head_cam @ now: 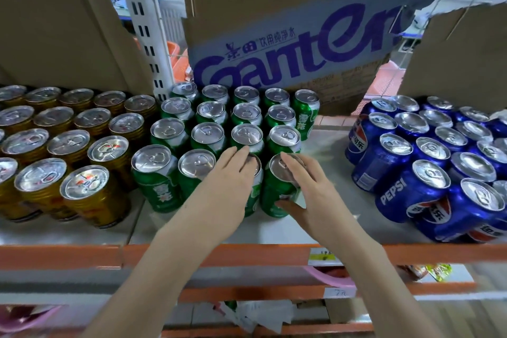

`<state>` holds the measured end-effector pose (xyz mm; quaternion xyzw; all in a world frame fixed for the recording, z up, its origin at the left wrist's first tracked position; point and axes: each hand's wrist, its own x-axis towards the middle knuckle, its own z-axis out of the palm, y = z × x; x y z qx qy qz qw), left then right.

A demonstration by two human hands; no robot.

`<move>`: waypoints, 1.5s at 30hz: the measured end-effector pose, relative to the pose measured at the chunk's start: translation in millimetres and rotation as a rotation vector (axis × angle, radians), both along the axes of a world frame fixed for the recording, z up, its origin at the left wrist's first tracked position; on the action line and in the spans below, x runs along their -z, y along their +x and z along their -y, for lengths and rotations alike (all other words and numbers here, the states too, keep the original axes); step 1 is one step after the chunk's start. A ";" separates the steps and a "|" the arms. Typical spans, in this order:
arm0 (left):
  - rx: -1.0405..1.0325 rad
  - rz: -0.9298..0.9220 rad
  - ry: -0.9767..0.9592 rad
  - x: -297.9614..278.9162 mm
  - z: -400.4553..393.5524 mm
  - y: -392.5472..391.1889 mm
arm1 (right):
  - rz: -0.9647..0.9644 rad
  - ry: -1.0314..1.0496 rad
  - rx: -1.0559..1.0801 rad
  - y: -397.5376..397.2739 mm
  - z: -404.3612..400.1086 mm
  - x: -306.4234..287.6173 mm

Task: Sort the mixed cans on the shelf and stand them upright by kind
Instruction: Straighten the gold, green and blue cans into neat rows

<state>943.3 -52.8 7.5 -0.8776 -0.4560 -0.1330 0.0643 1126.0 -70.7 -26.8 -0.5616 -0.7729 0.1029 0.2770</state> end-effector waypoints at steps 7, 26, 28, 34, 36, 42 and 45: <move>-0.003 0.015 0.021 9.7 -0.5 -8.1 | -0.022 -0.031 0.082 -6.7 3.4 1.0; 0.107 0.226 -0.010 -25.1 -28.6 94.2 | 0.211 0.129 0.231 135.3 -6.2 -69.1; 0.144 0.185 -0.007 -30.5 -42.1 131.0 | 0.282 0.139 0.261 174.1 -12.6 -75.8; 0.250 0.066 0.081 -51.3 -85.9 237.9 | 0.419 0.122 0.261 268.9 -46.5 -80.6; 0.234 0.022 0.108 -55.4 -98.5 262.4 | 0.449 0.100 0.234 291.2 -60.3 -80.8; 0.018 -0.228 0.030 -52.5 -138.5 281.5 | 0.507 0.035 0.160 324.3 -109.4 -88.5; -0.072 -0.262 -0.045 -48.3 -148.0 272.5 | 0.575 -0.084 0.130 320.7 -138.1 -91.8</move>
